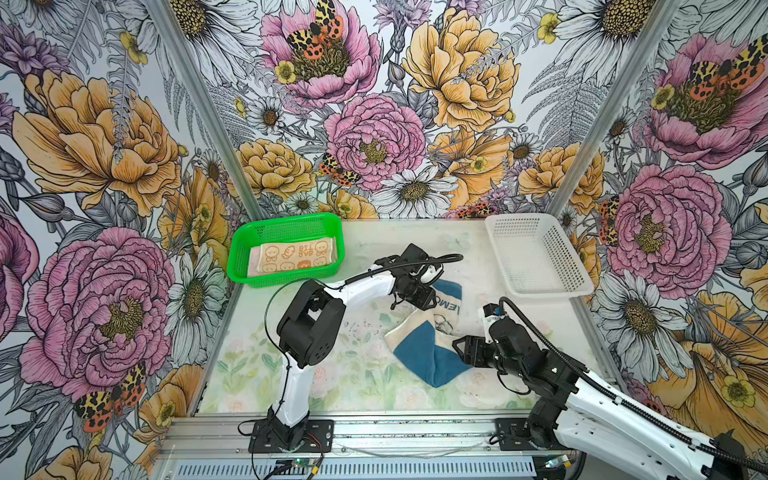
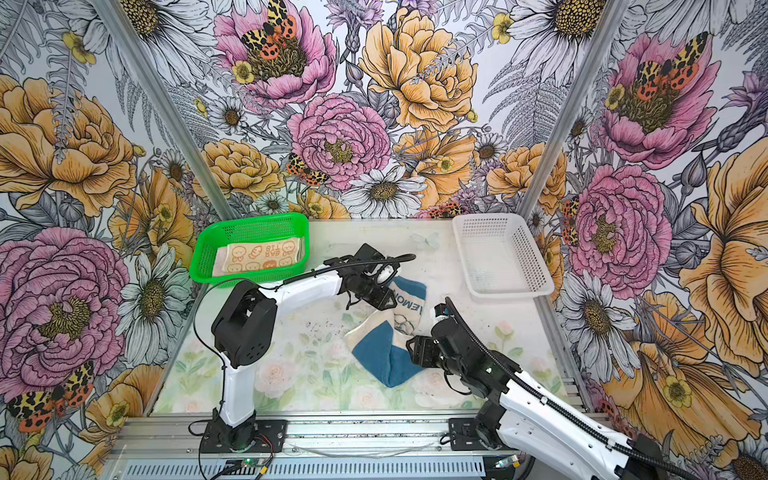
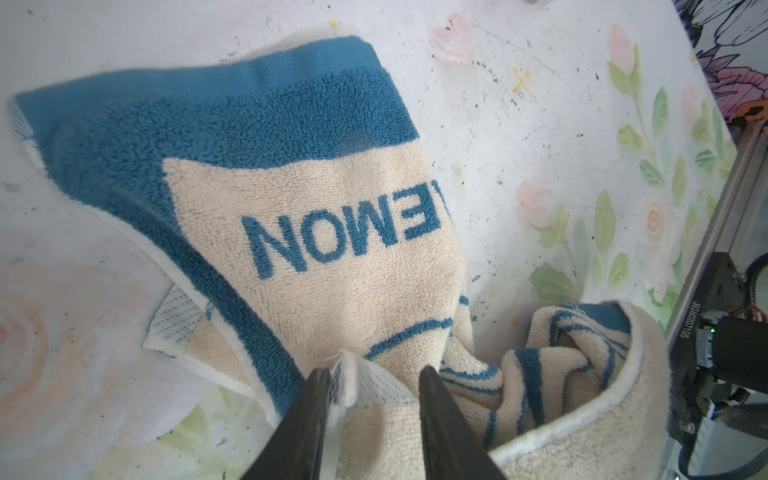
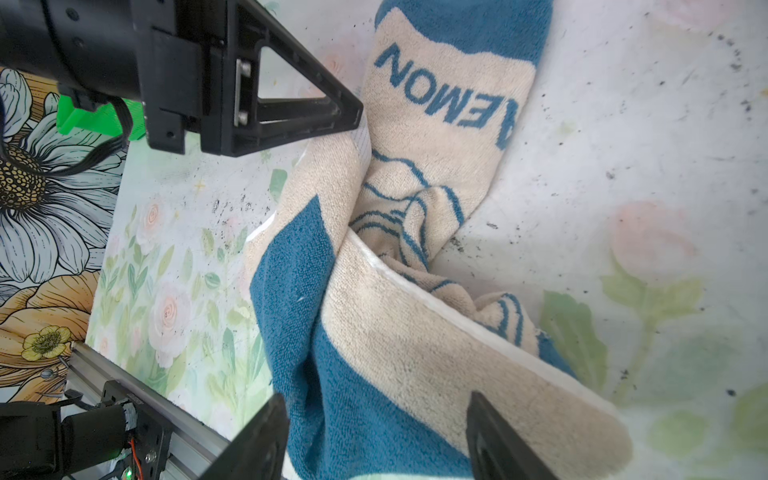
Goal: Fold and stack the towels
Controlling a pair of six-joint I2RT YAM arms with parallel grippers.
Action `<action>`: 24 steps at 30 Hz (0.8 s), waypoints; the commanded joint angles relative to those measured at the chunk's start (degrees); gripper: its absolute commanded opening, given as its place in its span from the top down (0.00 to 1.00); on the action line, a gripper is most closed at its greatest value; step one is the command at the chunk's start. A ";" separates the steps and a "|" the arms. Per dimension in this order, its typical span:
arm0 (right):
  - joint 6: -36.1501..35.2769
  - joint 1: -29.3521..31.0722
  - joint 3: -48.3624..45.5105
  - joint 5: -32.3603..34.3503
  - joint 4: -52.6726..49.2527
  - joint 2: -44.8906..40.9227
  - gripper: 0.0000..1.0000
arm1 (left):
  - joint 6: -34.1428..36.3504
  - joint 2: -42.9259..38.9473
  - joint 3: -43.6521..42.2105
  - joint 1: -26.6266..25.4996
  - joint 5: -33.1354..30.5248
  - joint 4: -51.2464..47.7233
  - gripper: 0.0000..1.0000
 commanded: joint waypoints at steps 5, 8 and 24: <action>0.35 -0.39 -0.20 -0.16 -0.64 -0.16 0.31 | 0.99 2.30 2.23 -0.65 1.12 -1.29 0.63; 0.20 -0.45 -0.10 -0.17 -0.64 -0.16 0.31 | 1.06 2.91 2.66 -0.89 1.02 -1.90 0.63; -0.06 -0.57 -0.11 -0.43 -0.64 0.10 0.30 | 1.63 1.71 3.50 -1.06 -0.08 -3.69 0.87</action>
